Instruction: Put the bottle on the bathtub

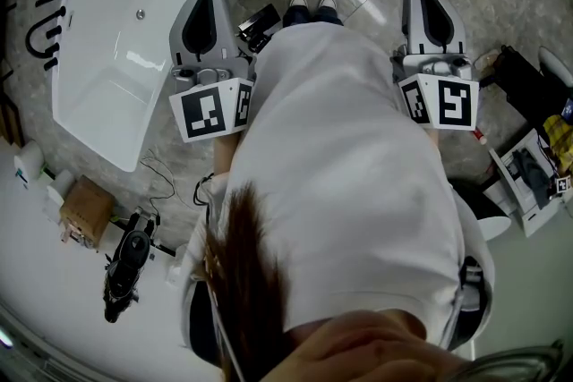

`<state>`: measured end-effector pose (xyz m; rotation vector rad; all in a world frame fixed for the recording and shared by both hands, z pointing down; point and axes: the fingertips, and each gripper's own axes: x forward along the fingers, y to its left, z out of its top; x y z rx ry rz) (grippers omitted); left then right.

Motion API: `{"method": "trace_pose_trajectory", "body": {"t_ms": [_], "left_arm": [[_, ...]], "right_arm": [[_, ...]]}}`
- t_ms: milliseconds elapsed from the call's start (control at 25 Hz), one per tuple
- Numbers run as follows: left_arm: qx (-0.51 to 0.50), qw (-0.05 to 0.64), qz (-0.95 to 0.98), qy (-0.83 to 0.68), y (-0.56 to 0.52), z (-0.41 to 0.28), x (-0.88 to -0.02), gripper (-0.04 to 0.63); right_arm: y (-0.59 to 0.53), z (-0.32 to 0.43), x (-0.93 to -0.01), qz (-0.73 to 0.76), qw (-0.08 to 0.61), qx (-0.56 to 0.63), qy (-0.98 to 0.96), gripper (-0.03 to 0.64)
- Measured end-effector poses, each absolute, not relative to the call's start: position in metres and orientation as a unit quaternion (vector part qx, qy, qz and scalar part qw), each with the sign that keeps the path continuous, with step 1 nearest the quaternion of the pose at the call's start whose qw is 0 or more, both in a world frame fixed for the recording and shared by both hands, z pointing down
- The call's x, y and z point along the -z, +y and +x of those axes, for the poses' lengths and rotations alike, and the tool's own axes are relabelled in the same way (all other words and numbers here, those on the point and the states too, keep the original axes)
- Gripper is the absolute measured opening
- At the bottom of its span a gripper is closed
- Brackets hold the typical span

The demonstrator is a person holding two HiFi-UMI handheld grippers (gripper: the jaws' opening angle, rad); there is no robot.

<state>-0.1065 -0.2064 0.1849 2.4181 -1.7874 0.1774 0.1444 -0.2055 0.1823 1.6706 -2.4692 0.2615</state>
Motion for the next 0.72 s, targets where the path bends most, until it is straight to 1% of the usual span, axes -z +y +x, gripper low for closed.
{"method": "trace_pose_trajectory", "body": {"t_ms": [720], "left_arm": [[-0.062,0.062,0.807,-0.584,-0.2063,-0.1044,-0.1869,0.015]], "right_arm": [[-0.2030,0.1448,-0.1857,0.563,0.084,-0.087,-0.817,0.011]]}}
